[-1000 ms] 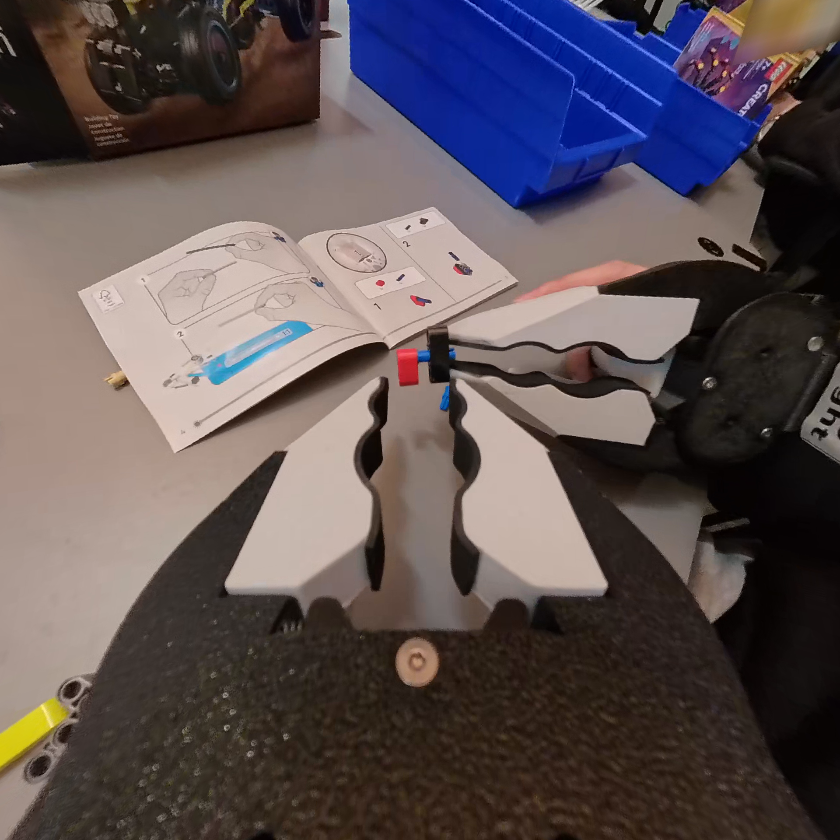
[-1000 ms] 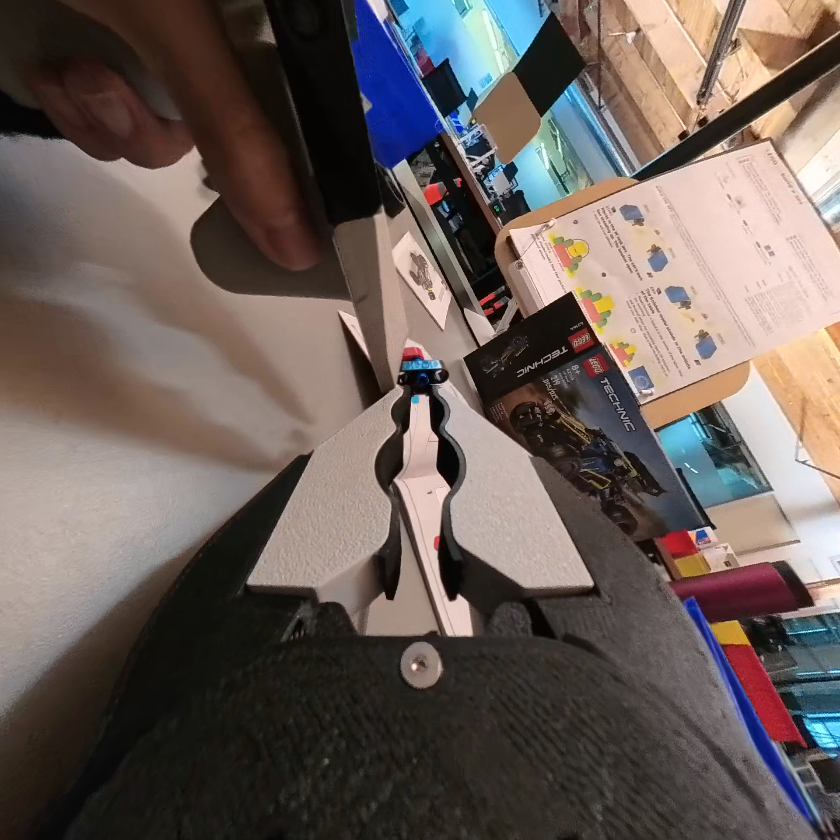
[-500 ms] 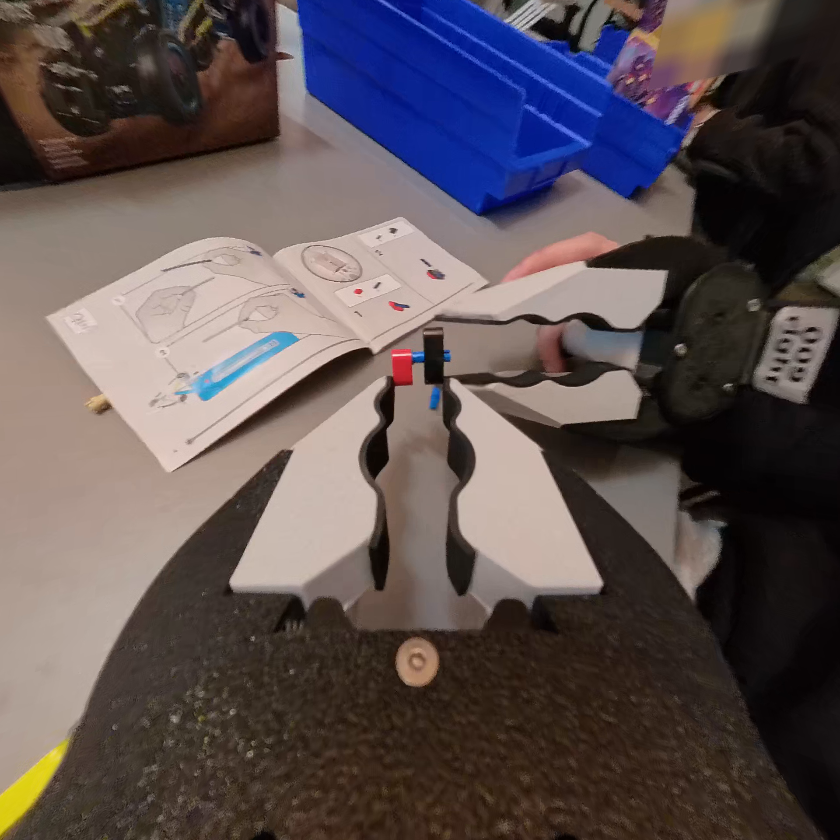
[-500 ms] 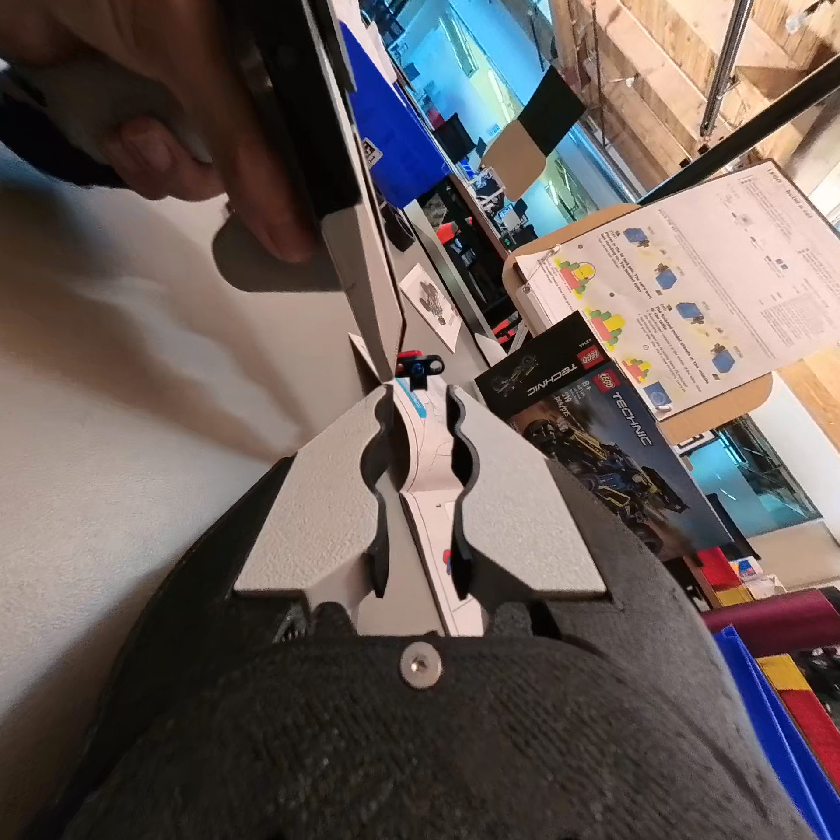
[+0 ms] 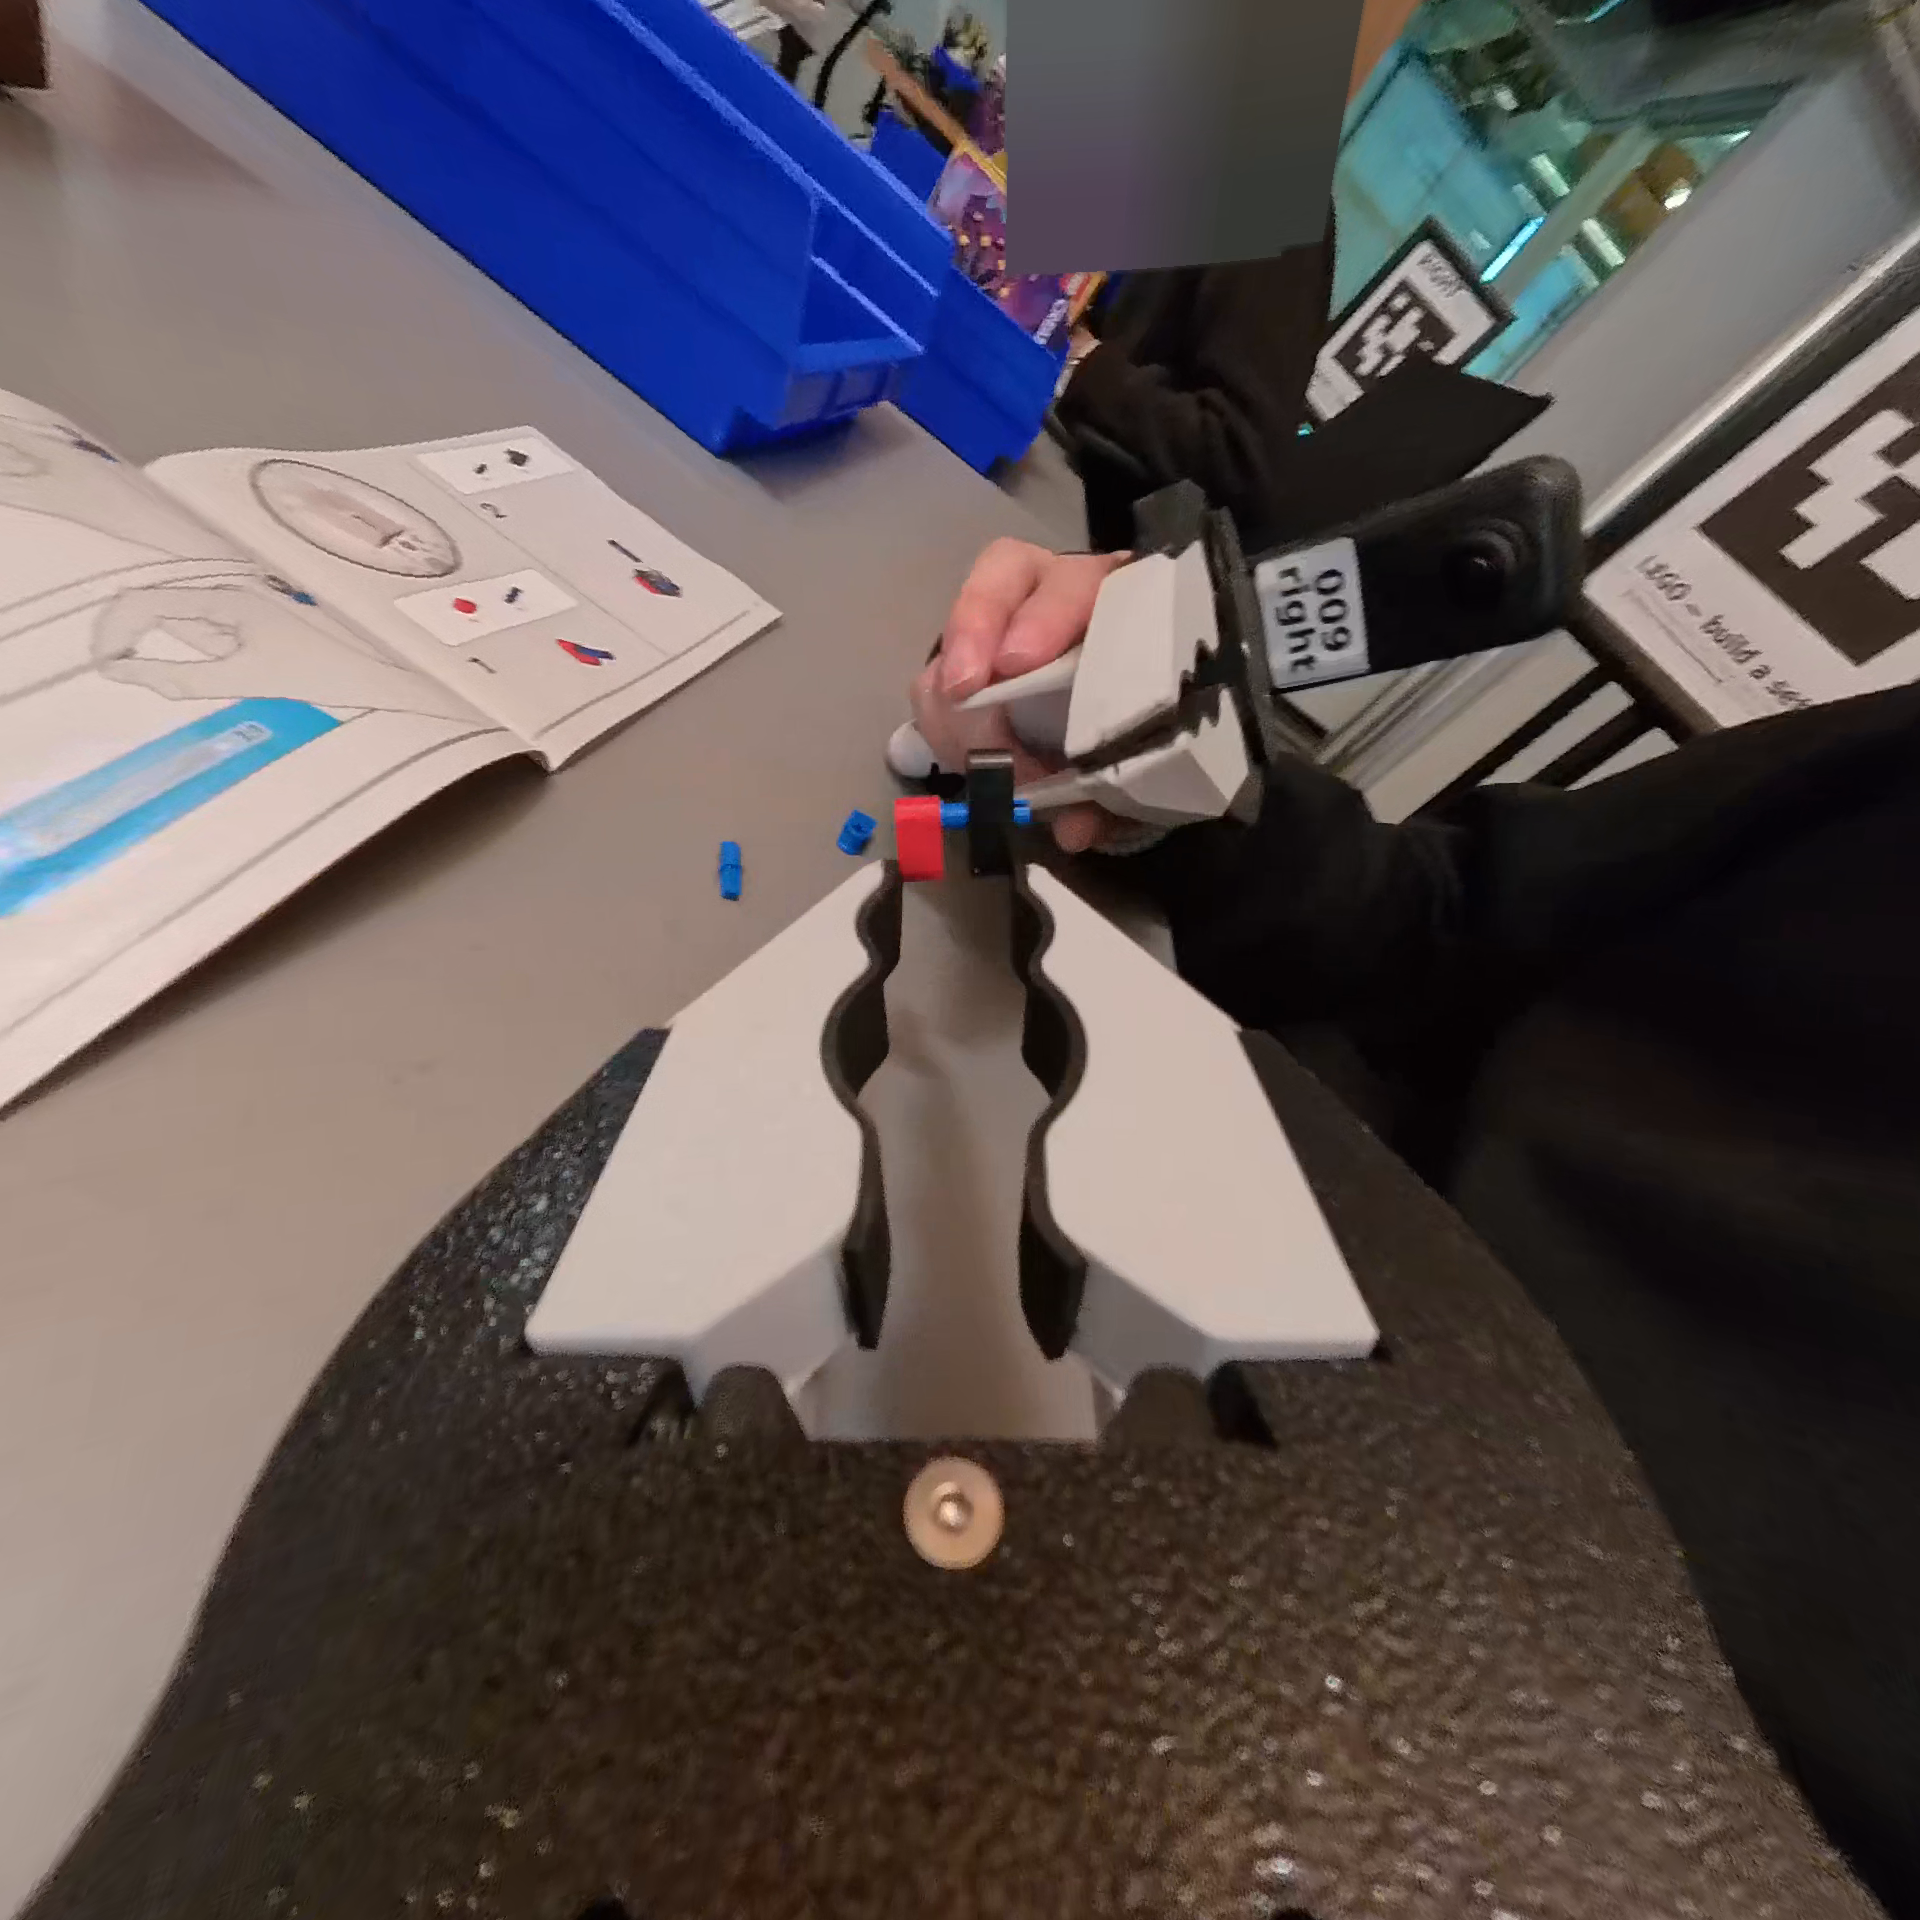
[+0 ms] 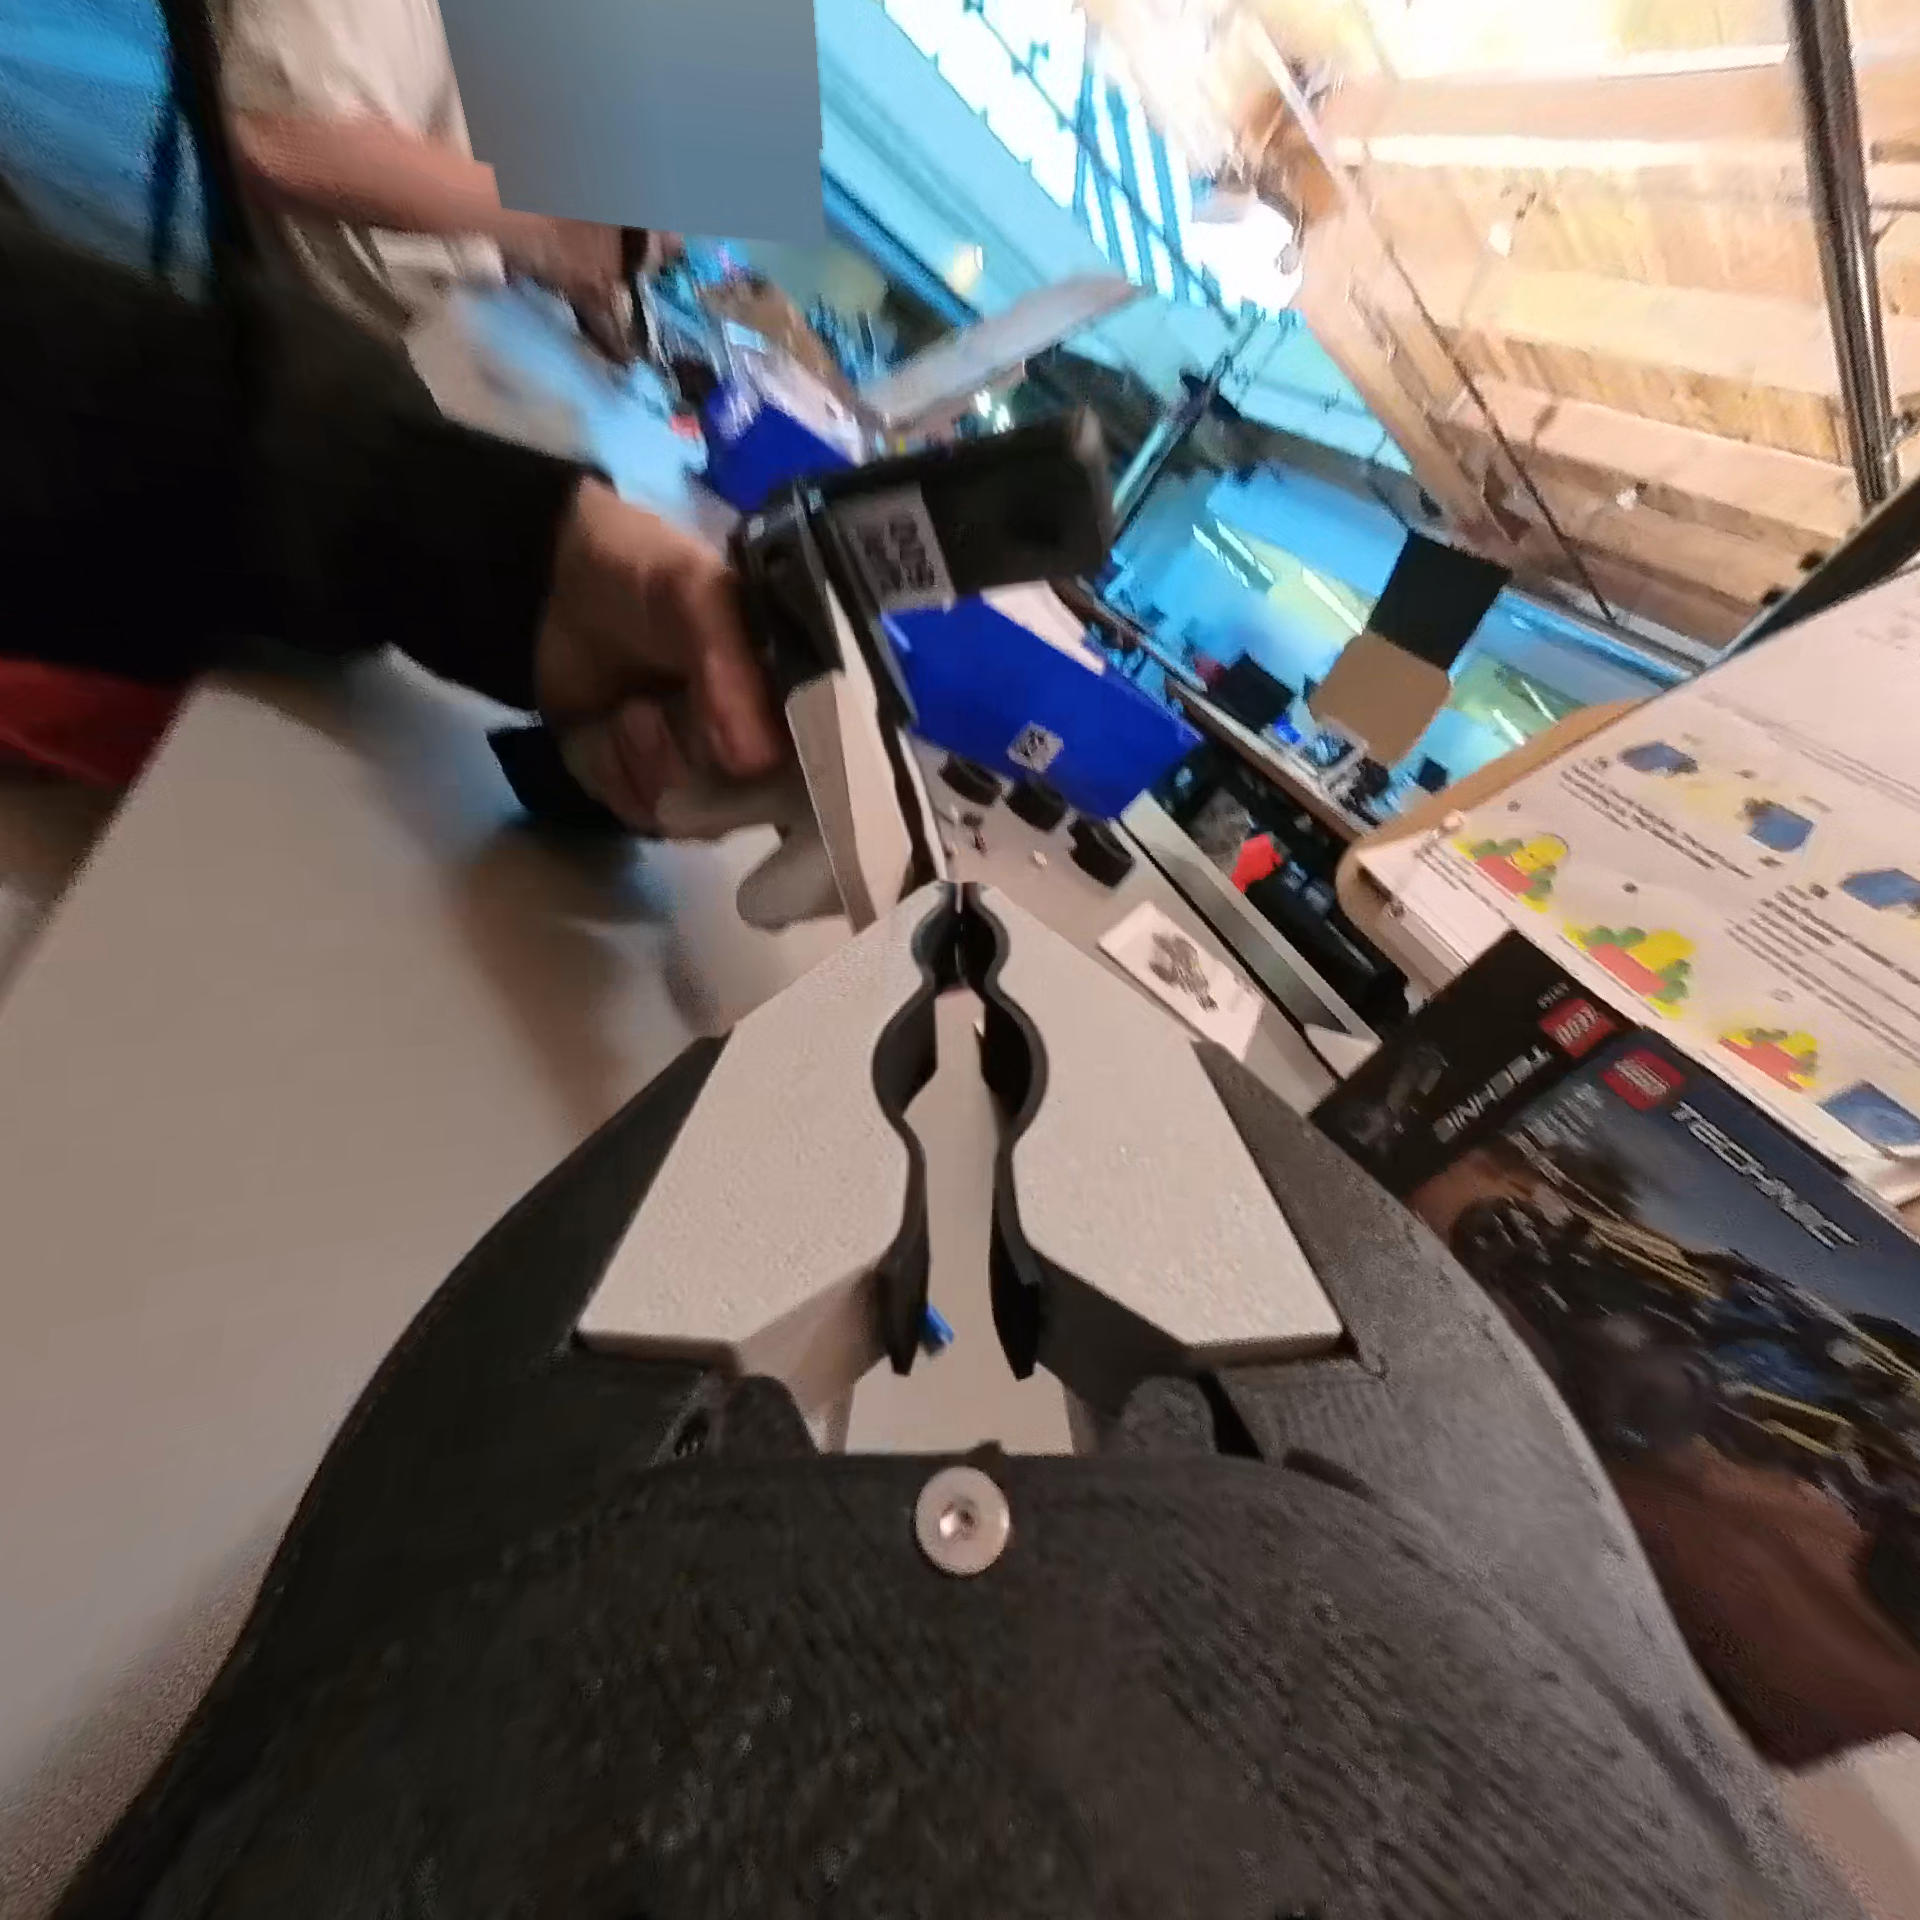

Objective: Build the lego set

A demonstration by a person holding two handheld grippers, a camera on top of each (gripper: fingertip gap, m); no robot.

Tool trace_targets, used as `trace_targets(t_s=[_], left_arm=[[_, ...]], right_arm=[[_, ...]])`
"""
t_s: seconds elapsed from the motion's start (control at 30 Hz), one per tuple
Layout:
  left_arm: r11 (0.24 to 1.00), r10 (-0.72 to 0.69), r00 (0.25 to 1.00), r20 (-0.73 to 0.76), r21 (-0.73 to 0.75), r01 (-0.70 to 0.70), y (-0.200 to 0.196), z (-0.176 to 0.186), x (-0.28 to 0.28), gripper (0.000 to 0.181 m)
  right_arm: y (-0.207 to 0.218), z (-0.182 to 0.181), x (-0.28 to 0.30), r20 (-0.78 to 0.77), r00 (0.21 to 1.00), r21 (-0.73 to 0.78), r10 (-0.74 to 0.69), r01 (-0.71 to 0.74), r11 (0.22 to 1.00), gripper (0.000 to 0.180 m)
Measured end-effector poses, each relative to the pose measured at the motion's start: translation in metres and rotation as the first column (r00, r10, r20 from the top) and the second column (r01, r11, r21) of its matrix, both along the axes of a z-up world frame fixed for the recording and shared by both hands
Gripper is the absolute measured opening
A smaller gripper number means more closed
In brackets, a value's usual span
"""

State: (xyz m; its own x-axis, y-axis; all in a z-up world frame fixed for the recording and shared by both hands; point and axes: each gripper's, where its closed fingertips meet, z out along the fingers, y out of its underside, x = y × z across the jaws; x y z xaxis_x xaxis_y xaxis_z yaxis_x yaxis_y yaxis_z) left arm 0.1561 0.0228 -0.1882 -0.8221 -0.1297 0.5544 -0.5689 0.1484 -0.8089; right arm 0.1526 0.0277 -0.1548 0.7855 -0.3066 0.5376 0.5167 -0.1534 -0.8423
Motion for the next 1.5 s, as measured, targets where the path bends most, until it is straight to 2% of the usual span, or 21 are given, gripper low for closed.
trace_targets(t_s=[0.1,0.23,0.5,0.8,1.03,1.3,1.4,1.5], left_arm=[[1.0,-0.019,0.999,-0.029,-0.013,0.019,-0.004,-0.001,-0.003,0.019],[1.0,-0.013,1.0,-0.017,-0.016,0.013,0.0,0.001,-0.001,0.019],[0.995,-0.072,0.996,-0.047,-0.071,0.068,0.001,0.007,-0.009,0.019],[0.999,-0.04,0.999,-0.007,0.001,0.04,-0.004,0.005,-0.01,0.025],[0.998,-0.026,0.999,-0.036,0.06,0.028,-0.003,-0.005,-0.007,0.02],[0.974,-0.068,0.993,0.1,0.22,0.044,0.002,-0.017,-0.011,0.02],[0.948,-0.087,0.961,0.263,0.319,-0.002,0.004,-0.02,-0.011,0.02],[0.909,-0.1,0.936,0.339,0.414,-0.053,0.009,-0.028,-0.007,0.02]], right_arm=[[0.002,-0.006,0.003,-0.008,1.0,-0.043,-0.013,0.013,0.999,0.0],[0.002,-0.008,0.0,0.038,0.999,-0.054,-0.012,0.014,0.998,0.022],[0.004,-0.014,0.002,0.052,0.998,-0.097,-0.027,0.032,0.995,0.006],[0.005,-0.019,0.001,0.061,0.998,-0.129,-0.016,0.024,0.991,0.006],[0.007,-0.024,0.002,0.106,0.994,-0.163,-0.027,0.044,0.986,0.006],[0.01,-0.036,-0.003,0.202,0.979,-0.245,-0.011,0.061,0.968,0.007],[0.012,-0.036,-0.003,0.277,0.961,-0.276,-0.018,0.097,0.956,0.006],[0.014,-0.044,-0.001,0.345,0.938,-0.336,-0.025,0.148,0.93,0.006]])
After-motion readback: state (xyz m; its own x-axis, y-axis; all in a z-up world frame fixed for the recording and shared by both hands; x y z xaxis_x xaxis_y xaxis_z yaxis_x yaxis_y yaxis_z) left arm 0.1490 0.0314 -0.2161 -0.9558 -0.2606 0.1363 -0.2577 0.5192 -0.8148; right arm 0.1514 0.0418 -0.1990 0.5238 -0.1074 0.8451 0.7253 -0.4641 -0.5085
